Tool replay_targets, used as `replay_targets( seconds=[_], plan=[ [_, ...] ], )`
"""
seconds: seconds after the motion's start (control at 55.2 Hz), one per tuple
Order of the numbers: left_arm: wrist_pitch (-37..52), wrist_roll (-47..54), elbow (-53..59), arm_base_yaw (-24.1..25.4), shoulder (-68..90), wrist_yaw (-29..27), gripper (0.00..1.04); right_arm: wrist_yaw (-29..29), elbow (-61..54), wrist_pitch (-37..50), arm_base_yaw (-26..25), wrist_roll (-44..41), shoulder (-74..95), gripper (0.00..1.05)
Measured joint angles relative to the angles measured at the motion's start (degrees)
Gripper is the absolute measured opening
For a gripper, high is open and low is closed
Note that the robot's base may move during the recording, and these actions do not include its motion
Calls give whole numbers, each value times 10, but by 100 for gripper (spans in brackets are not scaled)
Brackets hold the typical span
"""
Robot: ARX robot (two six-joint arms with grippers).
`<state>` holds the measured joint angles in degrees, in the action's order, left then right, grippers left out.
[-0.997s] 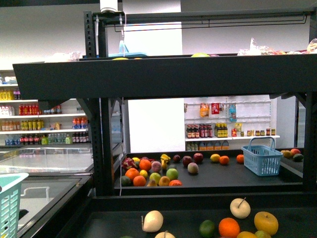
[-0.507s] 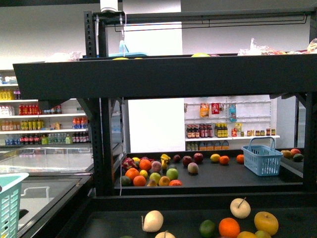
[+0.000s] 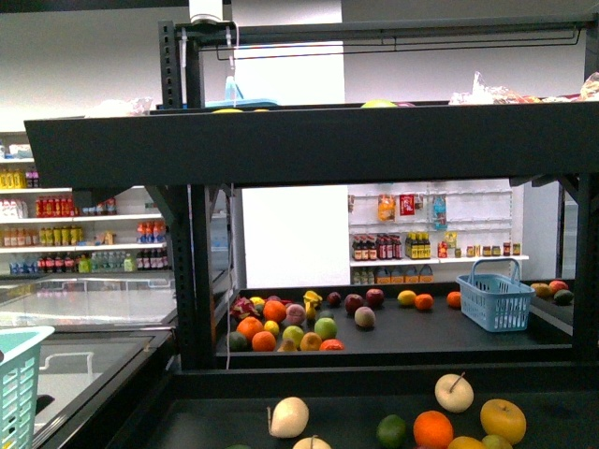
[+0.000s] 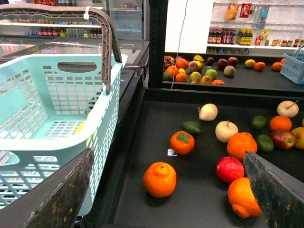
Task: Pick lemon from shelf
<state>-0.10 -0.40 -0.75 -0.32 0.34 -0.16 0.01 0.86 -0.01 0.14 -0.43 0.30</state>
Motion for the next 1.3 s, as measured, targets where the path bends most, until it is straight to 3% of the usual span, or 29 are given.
replay_targets(
  seconds=[1.305],
  plan=[
    [0, 0, 0, 0, 0, 0, 97, 0, 0, 0, 0, 0, 0, 97]
  ],
)
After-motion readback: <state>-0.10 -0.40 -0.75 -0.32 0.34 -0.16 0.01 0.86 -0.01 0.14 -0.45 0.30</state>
